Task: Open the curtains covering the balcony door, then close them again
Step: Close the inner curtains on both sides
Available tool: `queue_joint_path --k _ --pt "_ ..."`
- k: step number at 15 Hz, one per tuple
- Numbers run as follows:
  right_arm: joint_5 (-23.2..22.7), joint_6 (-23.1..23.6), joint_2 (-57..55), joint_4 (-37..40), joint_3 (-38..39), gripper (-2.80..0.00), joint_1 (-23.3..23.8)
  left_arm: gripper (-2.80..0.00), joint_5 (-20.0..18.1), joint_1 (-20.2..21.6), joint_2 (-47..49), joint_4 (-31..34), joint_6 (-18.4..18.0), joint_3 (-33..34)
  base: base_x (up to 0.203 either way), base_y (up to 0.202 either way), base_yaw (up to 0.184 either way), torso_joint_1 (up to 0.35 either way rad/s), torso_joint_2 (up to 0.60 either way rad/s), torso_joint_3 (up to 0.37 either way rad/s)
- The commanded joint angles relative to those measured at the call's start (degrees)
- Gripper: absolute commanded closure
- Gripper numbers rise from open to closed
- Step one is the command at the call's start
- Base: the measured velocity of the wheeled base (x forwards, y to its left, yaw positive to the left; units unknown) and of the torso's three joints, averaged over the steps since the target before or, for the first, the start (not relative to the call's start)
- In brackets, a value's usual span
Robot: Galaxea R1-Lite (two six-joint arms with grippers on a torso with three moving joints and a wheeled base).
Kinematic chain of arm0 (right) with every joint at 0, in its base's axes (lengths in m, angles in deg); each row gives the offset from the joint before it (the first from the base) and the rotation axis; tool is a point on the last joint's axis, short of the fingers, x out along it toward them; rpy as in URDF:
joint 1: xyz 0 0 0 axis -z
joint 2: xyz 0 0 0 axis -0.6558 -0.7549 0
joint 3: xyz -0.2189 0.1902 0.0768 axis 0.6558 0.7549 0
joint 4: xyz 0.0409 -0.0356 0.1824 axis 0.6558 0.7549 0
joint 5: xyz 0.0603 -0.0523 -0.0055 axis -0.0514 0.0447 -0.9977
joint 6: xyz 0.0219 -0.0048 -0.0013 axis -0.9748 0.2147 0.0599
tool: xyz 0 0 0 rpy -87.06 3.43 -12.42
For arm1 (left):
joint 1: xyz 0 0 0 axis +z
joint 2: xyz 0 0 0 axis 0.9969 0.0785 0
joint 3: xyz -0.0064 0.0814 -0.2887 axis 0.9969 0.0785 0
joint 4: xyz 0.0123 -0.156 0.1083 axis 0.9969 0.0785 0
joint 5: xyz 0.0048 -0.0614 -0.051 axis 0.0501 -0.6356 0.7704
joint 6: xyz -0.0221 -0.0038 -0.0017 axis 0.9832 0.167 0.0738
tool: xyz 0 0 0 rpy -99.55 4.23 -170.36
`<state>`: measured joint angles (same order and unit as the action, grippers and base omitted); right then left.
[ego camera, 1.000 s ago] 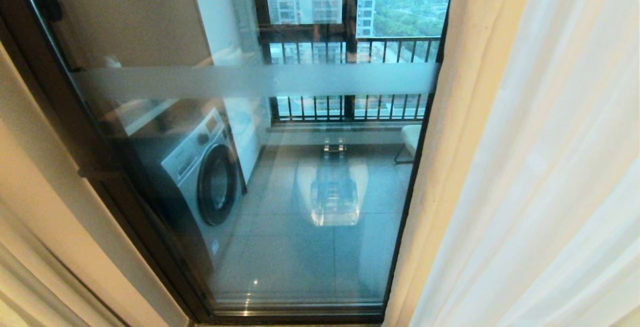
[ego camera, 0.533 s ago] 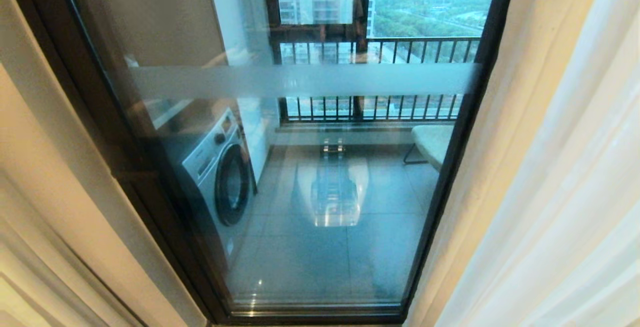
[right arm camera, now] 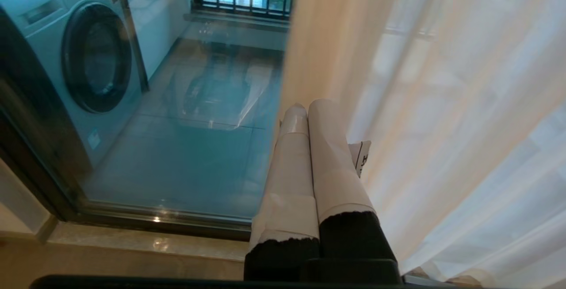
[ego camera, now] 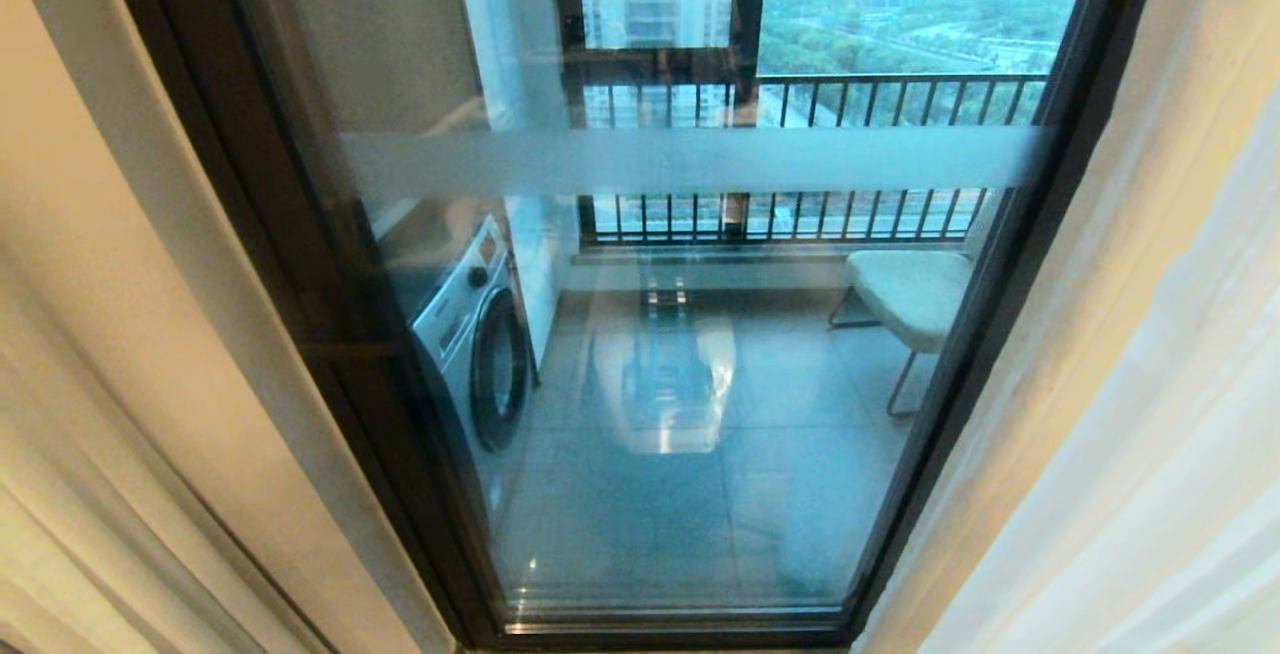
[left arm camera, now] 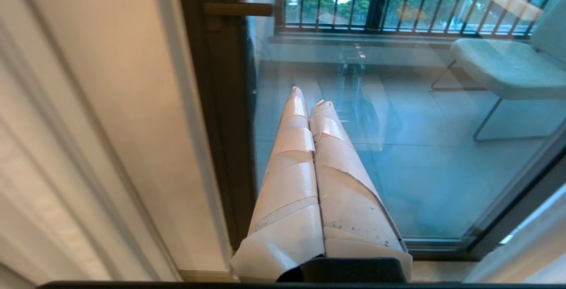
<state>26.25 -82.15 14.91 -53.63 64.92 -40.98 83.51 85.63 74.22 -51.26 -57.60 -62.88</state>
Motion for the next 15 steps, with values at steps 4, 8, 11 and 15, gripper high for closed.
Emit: queue_joint_path --k 4,8,11,15 --pt "0.0 0.1 -0.1 0.0 0.0 0.00 0.0 0.00 0.0 0.0 0.0 0.0 0.0 0.0 0.000 0.187 -0.001 0.001 0.00 0.005" --pt "0.0 0.1 -0.1 0.0 0.0 0.00 0.0 0.00 0.0 0.0 0.0 0.0 0.0 0.0 0.000 0.190 0.000 0.004 0.00 0.003" --pt "0.0 0.1 -0.1 0.0 0.0 0.00 0.0 0.00 0.0 0.0 0.0 0.0 -0.1 0.0 0.000 0.189 -0.001 0.005 0.00 0.004" --pt "0.0 0.1 -0.1 0.0 0.0 0.00 0.0 0.00 0.0 0.0 0.0 0.0 -0.1 0.0 0.000 0.103 -0.001 0.000 0.00 0.003"
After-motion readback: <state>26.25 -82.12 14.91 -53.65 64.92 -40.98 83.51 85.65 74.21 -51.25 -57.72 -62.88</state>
